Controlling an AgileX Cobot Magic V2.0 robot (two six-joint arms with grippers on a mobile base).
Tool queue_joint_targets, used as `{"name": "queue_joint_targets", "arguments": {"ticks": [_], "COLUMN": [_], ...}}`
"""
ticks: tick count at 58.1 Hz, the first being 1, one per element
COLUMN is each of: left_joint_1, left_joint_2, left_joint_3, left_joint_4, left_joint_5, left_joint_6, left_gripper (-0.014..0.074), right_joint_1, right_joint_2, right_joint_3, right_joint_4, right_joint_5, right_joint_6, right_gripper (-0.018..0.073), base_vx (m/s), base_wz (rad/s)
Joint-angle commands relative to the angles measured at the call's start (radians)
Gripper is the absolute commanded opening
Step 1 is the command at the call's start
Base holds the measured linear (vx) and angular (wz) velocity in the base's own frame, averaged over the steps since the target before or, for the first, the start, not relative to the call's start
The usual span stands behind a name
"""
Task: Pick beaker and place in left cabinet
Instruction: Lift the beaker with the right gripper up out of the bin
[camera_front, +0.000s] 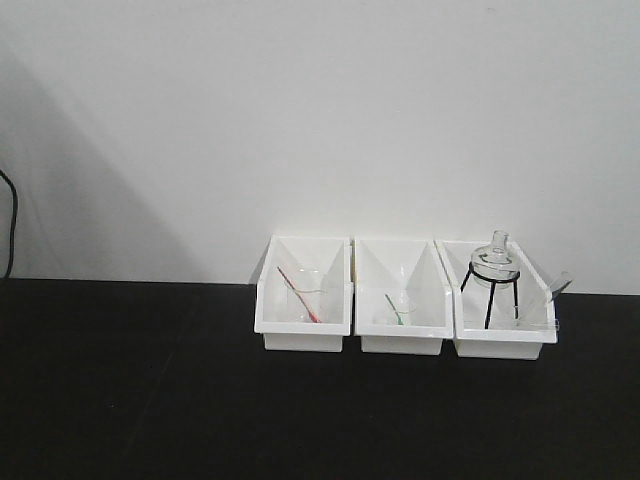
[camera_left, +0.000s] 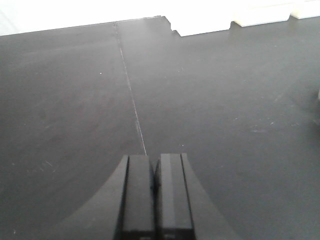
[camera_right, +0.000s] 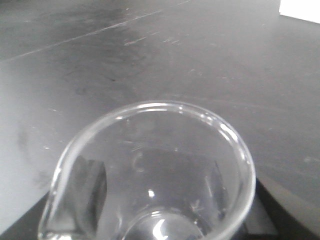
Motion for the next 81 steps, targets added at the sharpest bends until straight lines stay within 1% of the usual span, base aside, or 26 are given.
{"name": "queue_joint_targets", "arguments": {"ticks": [1, 4, 7, 17, 18, 24, 32, 38, 43, 51, 60, 68, 75, 81], "left_joint_1": [-0.006, -0.006, -0.006, -0.006, -0.006, -0.006, -0.006, -0.006, -0.006, -0.006, -0.006, -0.006, -0.006, -0.006], "left_joint_2": [-0.01, -0.01, -0.01, -0.01, -0.01, -0.01, -0.01, -0.01, -0.01, -0.01, -0.01, -0.01, -0.01, -0.01], "left_joint_3": [-0.019, -0.019, -0.019, -0.019, -0.019, -0.019, -0.019, -0.019, -0.019, -0.019, -0.019, -0.019, -0.019, -0.019], "left_joint_4": [-0.011, -0.011, -0.011, -0.011, -0.011, -0.011, -0.011, -0.011, -0.011, -0.011, -0.011, -0.011, -0.011, -0.011], "left_joint_5": [-0.082, -0.082, -0.082, -0.082, -0.082, -0.082, -0.082, -0.082, -0.082, -0.082, -0.082, -0.082, -0.082, -0.082], "left_joint_6": [-0.001, -0.001, -0.001, -0.001, -0.001, -0.001, -0.001, -0.001, -0.001, -0.001, -0.001, -0.001, -0.001, -0.001], "left_gripper": [-0.0006, -0.0006, -0.0006, -0.0006, -0.0006, -0.0006, -0.0006, -0.0006, -0.0006, -0.0006, -0.0006, -0.0006, -0.0006, -0.0006], "right_joint_1": [0.0, 0.0, 0.0, 0.0, 0.0, 0.0, 0.0, 0.006, 0.034, 0.103, 0.167, 0.192, 0.199, 0.199], "right_joint_2": [-0.088, -0.123, -0.155, -0.291, -0.403, -0.477, -0.517, -0.518, -0.518, -0.518, -0.518, -0.518, -0.518, -0.518], "right_joint_3": [-0.011, -0.011, -0.011, -0.018, -0.065, -0.149, -0.288, -0.395, -0.484, -0.608, -0.727, -0.798, -0.802, -0.802], "right_joint_4": [0.001, 0.009, 0.011, 0.01, 0.004, 0.004, 0.004, 0.004, 0.004, 0.004, 0.004, 0.004, 0.007, 0.009], "right_joint_5": [-0.053, -0.012, 0.032, 0.187, 0.345, 0.466, 0.613, 0.714, 0.786, 0.94, 1.065, 1.172, 1.191, 1.191], "right_joint_6": [0.057, 0.094, 0.11, 0.116, 0.134, 0.151, 0.159, 0.226, 0.276, 0.275, 0.267, 0.267, 0.267, 0.267], "right_gripper": [0.024, 0.0207, 0.0192, 0.0194, 0.0194, 0.0194, 0.0194, 0.0194, 0.0194, 0.0194, 0.0194, 0.0194, 0.0171, 0.0111], "base_vx": [0.0, 0.0, 0.0, 0.0, 0.0, 0.0, 0.0, 0.0, 0.0, 0.0, 0.0, 0.0, 0.0, 0.0], "base_wz": [0.0, 0.0, 0.0, 0.0, 0.0, 0.0, 0.0, 0.0, 0.0, 0.0, 0.0, 0.0, 0.0, 0.0]}}
